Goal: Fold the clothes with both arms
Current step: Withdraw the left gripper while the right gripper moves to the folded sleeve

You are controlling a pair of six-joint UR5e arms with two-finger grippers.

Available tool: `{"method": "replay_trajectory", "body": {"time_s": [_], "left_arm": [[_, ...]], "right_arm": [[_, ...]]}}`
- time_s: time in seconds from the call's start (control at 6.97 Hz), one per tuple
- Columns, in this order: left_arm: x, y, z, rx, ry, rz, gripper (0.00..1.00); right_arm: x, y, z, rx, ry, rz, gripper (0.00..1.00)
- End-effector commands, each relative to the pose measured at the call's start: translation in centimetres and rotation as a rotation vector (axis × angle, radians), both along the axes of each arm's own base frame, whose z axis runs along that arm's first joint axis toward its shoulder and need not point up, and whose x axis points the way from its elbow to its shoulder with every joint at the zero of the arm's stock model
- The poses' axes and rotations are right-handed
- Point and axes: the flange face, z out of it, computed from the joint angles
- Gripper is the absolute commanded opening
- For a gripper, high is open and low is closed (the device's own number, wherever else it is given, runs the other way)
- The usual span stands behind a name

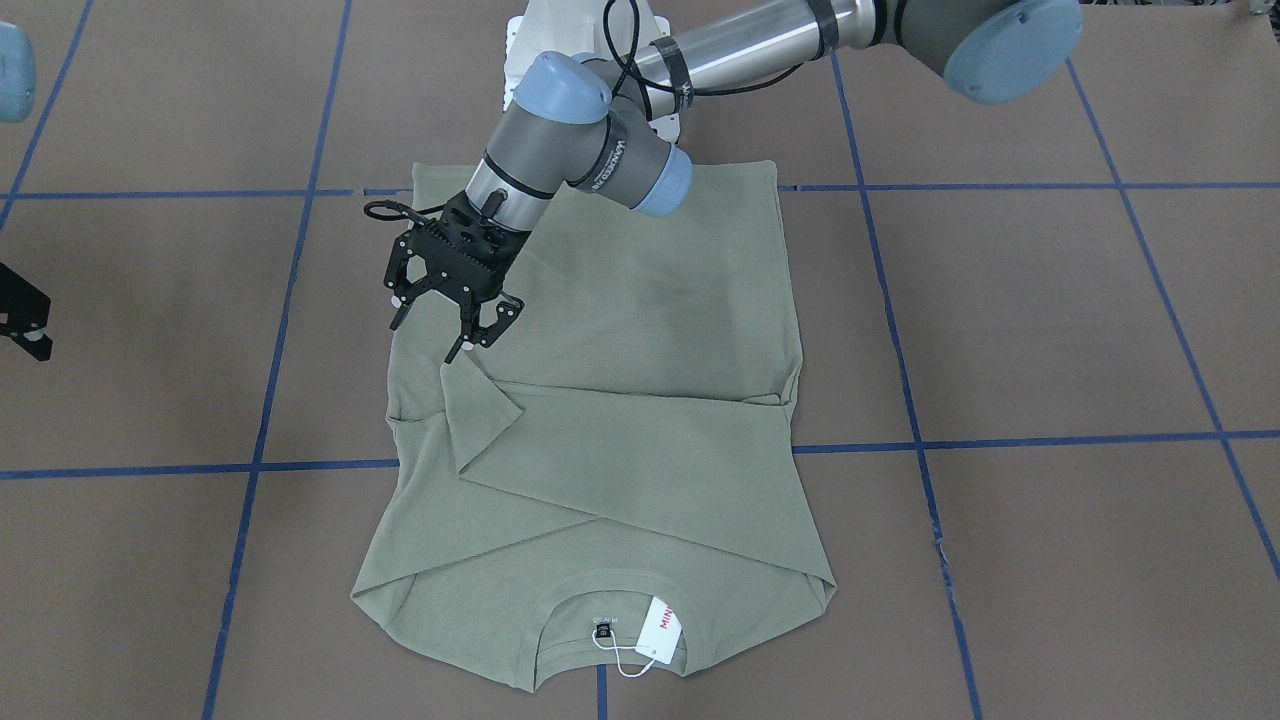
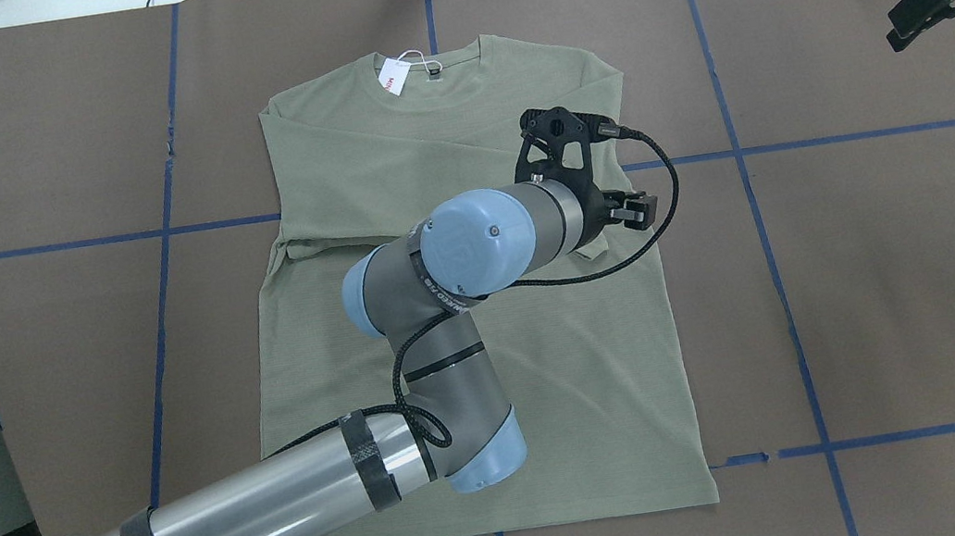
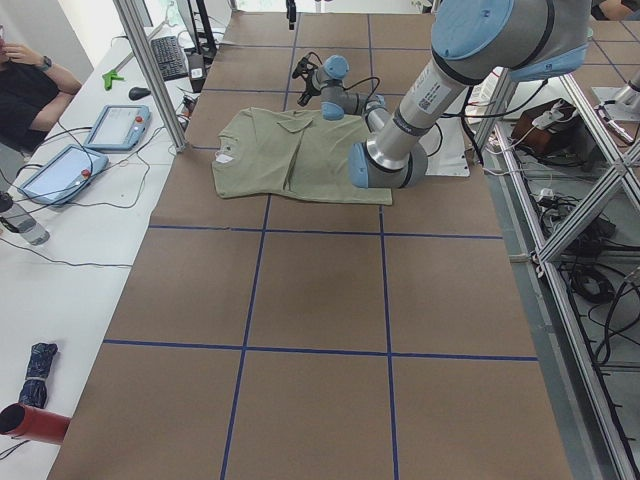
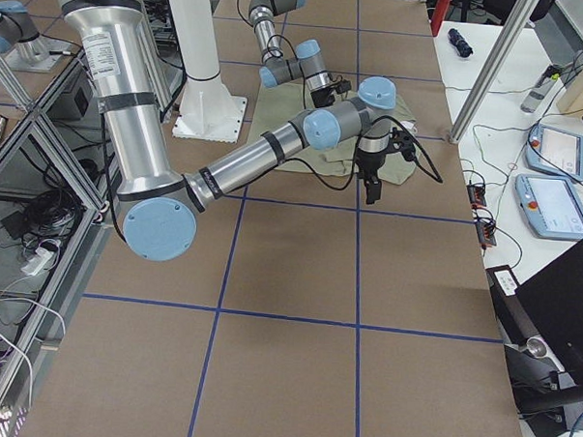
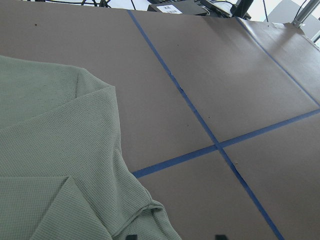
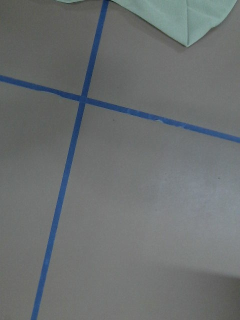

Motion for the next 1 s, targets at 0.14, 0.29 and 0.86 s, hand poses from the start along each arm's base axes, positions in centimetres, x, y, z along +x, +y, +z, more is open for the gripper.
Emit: {"method": "replay_trajectory", "body": {"time_s": [0.14, 0.29, 0.86], "left_arm": [[-11.5, -7.0, 4.6, -0.086, -0.252, 0.114, 1.00], [-18.1, -8.2, 9.3, -0.075, -0.283, 0.101, 1.00], [-33.0, -11.3, 20.8, 0.056, -0.380, 0.194, 1.00]], "right_arm": [[-8.7, -1.9, -5.4, 0.098, -0.079, -0.049, 1.00], [-13.2, -1.1, -8.1, 0.076, -0.084, -0.006, 1.00], [-35.3, 2.4, -16.8, 0.072, 0.004, 0.139, 0.93]]}}
